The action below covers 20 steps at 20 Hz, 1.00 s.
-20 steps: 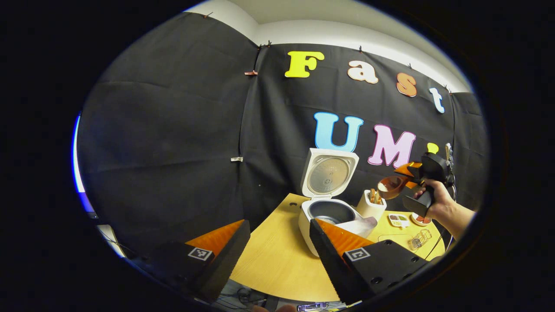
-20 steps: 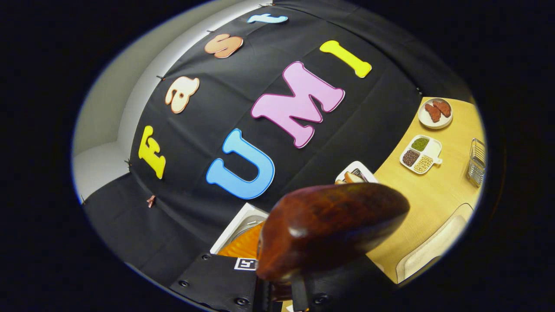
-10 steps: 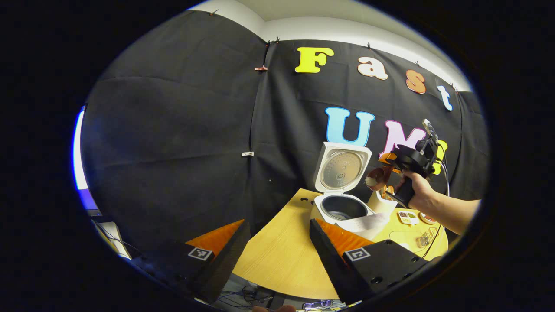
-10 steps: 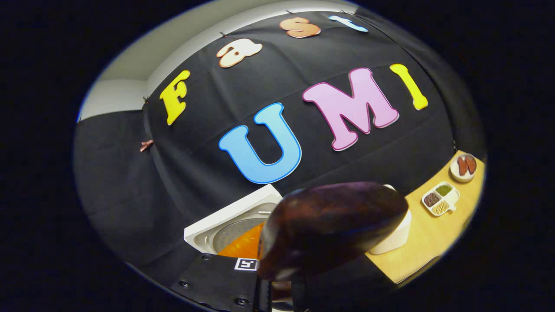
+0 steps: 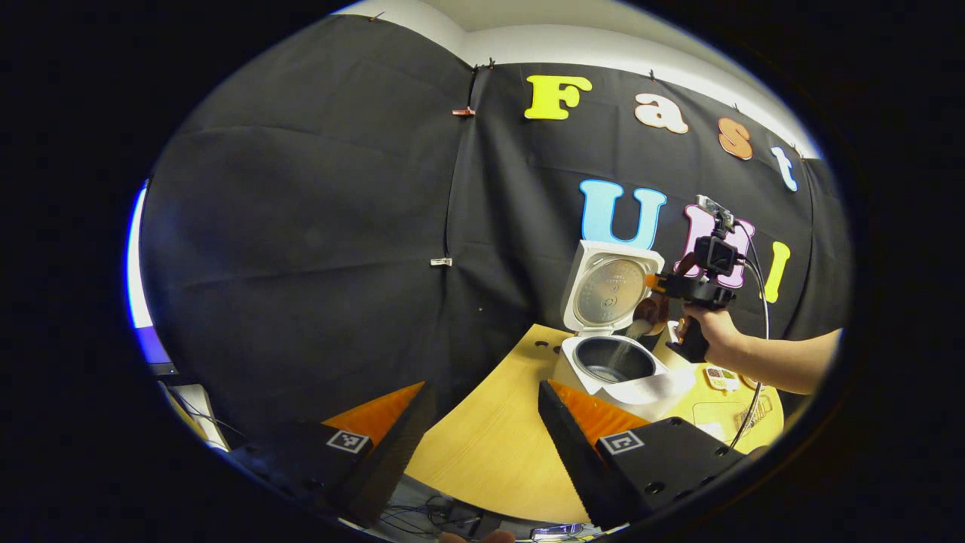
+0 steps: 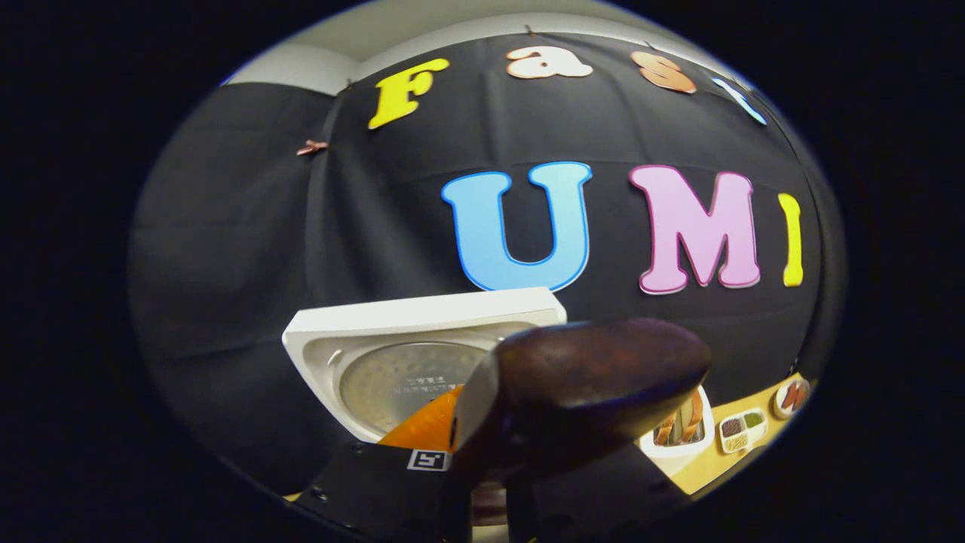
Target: Close the left gripper, press the button to open the rice cooker; take a wooden spoon from the chopstick holder with the right hand, scoop a spoonful of rice and pour it into the rice cooker, then put the wooden spoon back into the chopstick holder.
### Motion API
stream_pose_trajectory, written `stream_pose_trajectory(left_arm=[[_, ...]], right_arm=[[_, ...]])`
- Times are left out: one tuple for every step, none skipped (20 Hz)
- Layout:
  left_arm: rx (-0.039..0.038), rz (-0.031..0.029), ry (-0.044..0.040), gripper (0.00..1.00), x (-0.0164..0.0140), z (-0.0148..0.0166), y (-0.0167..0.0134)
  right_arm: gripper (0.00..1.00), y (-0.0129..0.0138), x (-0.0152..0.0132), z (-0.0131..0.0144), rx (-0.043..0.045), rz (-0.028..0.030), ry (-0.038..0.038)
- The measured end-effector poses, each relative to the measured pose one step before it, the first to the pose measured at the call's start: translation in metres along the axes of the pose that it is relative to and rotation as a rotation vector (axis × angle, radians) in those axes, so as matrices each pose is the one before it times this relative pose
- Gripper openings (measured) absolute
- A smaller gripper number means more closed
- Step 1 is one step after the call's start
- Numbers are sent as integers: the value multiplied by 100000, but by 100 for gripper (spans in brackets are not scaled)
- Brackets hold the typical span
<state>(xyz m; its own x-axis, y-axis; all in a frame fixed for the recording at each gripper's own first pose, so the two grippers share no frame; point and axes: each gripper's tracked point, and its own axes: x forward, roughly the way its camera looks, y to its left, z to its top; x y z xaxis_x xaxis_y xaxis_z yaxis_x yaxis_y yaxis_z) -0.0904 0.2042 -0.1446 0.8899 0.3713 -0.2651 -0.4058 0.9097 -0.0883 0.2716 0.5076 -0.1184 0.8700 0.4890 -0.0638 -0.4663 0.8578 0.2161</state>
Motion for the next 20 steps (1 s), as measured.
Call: stream_pose_trajectory(left_arm=[[-50,274,326,95,87,-122,47],[-141,71,-18,95,11,-63,27],[-287,74,-106,95,-1,47,15],[-446,72,-108,95,39,-70,93],[-558,195,33,95,12,-16,91],[-564,199,150,96,-43,-196,208],[-491,269,45,95,-62,61,124],[-314,235,84,95,-45,48,64],[-65,136,-35,95,-83,139,109],[249,227,-41,95,-116,-6,66],[281,219,-211,95,-139,50,65],[180,47,-51,95,-107,-94,70],[-51,32,57,95,-88,2,5],[-160,-139,232,95,-95,-73,-16],[-118,-21,18,95,-141,130,-25],[-58,41,-15,95,-238,-131,-5],[6,114,-159,95,-197,-35,-30],[-28,14,-101,95,-148,-136,5],[3,-61,84,95,-135,-42,-20],[12,-150,32,95,-159,-71,-116]], right_arm=[[18,530,-32,-83,-5253,1822,-582],[17,469,-15,-77,-4727,1543,-719],[17,428,-163,-65,-4401,1447,-405],[17,204,-33,-2,-4214,1389,-543],[17,400,-7,32,-3911,1558,-502],[17,436,-115,112,-3745,1875,-670],[17,469,-72,124,-3621,1897,-699],[17,390,-187,191,-3821,1953,-923],[18,416,-77,205,-3773,1613,-1215],[17,371,-88,215,-3562,1373,-1224],[17,373,-184,176,-3391,1196,-1069],[17,400,-208,111,-3361,1162,-1111],[17,367,-291,297,-3887,1177,-1029],[18,273,-269,182,-3385,783,-790],[18,449,-194,144,-1931,1162,-644],[18,292,-184,182,-632,1087,-216],[18,171,-97,124,-171,733,29],[18,75,-132,75,147,195,152],[18,-28,-91,88,273,-85,55],[18,-162,-79,12,218,-433,198]])
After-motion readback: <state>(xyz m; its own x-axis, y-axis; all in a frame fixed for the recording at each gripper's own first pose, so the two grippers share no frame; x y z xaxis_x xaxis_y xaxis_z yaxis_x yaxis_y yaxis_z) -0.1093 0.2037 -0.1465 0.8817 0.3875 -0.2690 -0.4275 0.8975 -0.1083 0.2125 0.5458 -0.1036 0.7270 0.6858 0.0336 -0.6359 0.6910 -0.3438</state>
